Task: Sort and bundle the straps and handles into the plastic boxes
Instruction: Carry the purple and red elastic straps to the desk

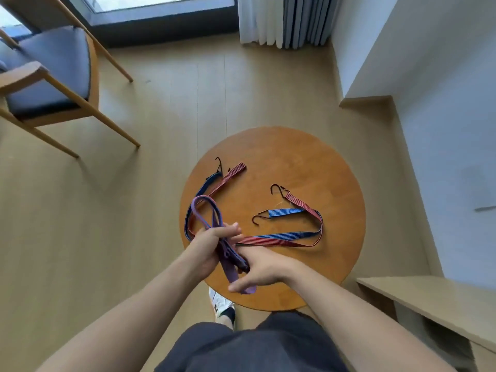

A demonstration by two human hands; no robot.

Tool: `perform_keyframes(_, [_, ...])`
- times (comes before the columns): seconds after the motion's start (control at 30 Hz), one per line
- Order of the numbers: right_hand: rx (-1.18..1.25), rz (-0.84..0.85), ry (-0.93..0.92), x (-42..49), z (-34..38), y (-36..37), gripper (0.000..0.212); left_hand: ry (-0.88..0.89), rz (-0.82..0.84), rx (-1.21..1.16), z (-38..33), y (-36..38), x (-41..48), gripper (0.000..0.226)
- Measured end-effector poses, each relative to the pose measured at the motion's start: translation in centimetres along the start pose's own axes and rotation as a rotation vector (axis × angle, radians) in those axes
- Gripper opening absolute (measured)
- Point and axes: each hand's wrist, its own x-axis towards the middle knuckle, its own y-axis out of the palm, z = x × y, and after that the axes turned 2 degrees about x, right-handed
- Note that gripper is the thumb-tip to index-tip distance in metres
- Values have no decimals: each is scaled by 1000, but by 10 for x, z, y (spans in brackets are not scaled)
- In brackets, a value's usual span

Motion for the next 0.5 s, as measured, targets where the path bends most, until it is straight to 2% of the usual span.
perform_keyframes(0.03, [38, 23, 57, 3, -13, -4, 65, 1, -54, -20, 5, -4, 6, 19])
perform_keyframes(0.07, [45, -36, 115, 7, -27, -9, 77, 7, -101, -27, 8, -10, 10, 21])
perform_keyframes(0.1, [-10, -160, 173, 13, -40, -14, 79, 19, -149, -16, 11, -17, 13, 23])
perform_keyframes(0.17, [-318, -415, 294, 27, -65, -23, 74, 59, -223, 43, 15, -31, 14, 24])
perform_keyframes(0.2, [-470, -467, 351, 33, -76, -27, 71, 82, -259, 96, 15, -38, 14, 23])
perform_keyframes(0.27, [-639, -446, 447, 43, -95, -33, 60, 125, -327, 188, 17, -50, 13, 19])
perform_keyframes(0.37, [-725, -341, 518, 50, -108, -37, 37, 165, -397, 293, 17, -59, 10, 15])
perform_keyframes(0.43, [-656, -315, 484, 48, -98, -39, 21, 175, -424, 307, 15, -58, 8, 15])
perform_keyframes(0.5, [-490, -363, 385, 43, -76, -46, 13, 198, -409, 298, 10, -52, 4, 13])
